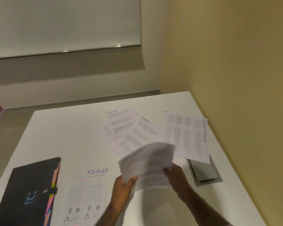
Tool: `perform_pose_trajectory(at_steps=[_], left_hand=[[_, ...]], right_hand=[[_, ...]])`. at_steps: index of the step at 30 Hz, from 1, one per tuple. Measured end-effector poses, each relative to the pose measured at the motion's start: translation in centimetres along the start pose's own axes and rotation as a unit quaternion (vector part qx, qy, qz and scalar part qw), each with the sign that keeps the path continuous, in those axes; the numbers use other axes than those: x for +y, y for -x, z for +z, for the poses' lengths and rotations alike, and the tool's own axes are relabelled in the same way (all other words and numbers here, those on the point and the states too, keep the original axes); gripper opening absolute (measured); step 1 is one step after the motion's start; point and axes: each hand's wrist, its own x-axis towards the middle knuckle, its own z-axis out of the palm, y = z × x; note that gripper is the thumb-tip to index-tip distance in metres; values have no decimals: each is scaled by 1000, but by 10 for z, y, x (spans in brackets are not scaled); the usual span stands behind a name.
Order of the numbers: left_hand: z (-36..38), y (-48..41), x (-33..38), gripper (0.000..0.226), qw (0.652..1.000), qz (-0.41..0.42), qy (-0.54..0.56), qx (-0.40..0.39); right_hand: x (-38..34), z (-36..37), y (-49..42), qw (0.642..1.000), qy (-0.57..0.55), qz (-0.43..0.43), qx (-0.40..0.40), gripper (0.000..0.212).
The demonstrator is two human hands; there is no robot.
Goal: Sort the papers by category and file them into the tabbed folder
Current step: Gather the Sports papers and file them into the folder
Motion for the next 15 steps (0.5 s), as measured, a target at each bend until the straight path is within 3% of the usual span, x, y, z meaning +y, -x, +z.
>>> perform_pose_trajectory(at_steps=[1, 3, 5, 10, 12, 15], left_hand=[[1, -4, 3, 2, 1000, 3, -15, 6], [3, -13, 5, 21, 998, 12, -57, 21], [2, -18, 10, 33, 996, 28, -78, 33], [-4, -20, 34, 37, 997, -1, -47, 58], [-8, -20, 41, 43, 997, -21, -35, 63], [-7, -14, 48, 53, 997, -41, -5, 72]], right_hand=[[2, -1, -3, 1000, -10, 7, -2, 18], [10, 0, -14, 1000, -12, 22, 11, 19], [17, -1, -27, 997, -9, 41, 63, 26], [33, -35, -58, 968, 12, 148, 203, 18], [44, -47, -68, 962, 103, 160, 197, 34], [57, -45, -83, 949, 282, 115, 82, 64]])
